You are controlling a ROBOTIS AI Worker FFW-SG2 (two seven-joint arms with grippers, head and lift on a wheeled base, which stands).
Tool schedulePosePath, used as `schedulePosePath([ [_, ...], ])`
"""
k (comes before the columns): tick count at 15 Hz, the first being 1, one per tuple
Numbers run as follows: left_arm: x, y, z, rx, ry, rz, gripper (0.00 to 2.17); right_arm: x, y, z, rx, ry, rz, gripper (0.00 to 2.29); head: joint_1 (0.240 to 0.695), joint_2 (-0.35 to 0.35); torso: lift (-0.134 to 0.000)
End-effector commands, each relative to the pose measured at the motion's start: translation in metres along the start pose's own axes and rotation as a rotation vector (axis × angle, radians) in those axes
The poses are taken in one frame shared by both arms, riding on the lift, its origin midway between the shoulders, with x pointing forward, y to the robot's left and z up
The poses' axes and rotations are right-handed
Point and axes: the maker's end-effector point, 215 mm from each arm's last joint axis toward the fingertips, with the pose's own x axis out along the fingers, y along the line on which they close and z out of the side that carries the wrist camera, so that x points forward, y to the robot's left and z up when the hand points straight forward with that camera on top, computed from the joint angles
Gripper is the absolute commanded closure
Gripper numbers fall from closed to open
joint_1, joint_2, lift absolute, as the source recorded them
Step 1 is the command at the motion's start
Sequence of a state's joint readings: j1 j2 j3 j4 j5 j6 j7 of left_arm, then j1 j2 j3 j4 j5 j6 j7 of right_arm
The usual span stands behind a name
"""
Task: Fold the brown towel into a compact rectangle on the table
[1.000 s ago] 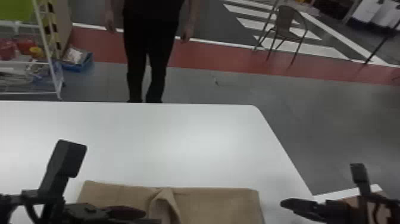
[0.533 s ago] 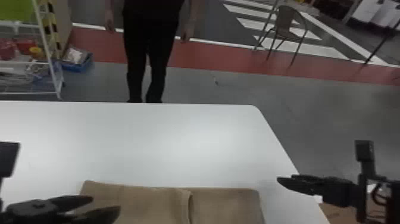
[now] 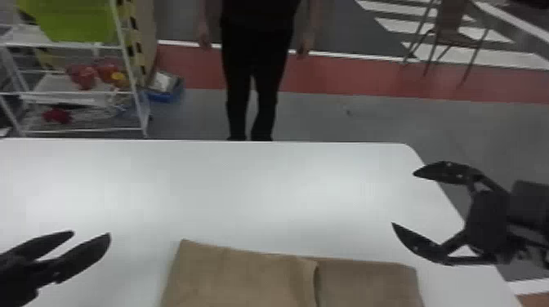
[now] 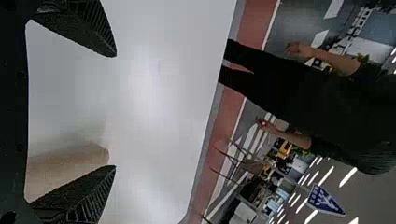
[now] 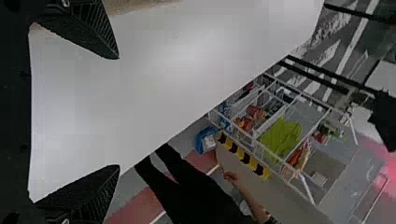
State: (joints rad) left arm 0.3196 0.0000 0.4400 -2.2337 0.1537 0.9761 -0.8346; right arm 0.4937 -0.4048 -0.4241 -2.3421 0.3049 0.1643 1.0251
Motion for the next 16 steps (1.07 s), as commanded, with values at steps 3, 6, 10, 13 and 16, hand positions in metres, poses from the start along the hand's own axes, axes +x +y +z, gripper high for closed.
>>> schedulePosePath([
  [3, -0.004, 0.016, 0.009, 0.02, -0.059, 0.04, 0.03, 0.006, 0.049, 0.02, -0.432, 0.001, 0.123, 0.06, 0.695, 0.001, -0.123],
  [6, -0.001, 0.012, 0.016, 0.023, -0.086, 0.036, 0.03, 0.008, 0.105, 0.013, -0.78, -0.012, 0.259, 0.08, 0.695, 0.036, -0.123],
  [10, -0.001, 0.013, 0.013, 0.013, -0.085, 0.039, 0.03, 0.01, 0.135, -0.002, -0.903, -0.011, 0.348, 0.11, 0.695, 0.071, -0.123],
  [13, 0.0, 0.01, 0.011, 0.009, -0.083, 0.031, 0.03, 0.02, 0.136, 0.0, -0.893, -0.026, 0.344, 0.21, 0.695, 0.072, -0.123],
  [16, 0.0, 0.008, 0.007, 0.009, -0.078, 0.028, 0.03, 0.03, 0.154, -0.013, -0.939, 0.006, 0.411, 0.21, 0.695, 0.075, -0.123],
])
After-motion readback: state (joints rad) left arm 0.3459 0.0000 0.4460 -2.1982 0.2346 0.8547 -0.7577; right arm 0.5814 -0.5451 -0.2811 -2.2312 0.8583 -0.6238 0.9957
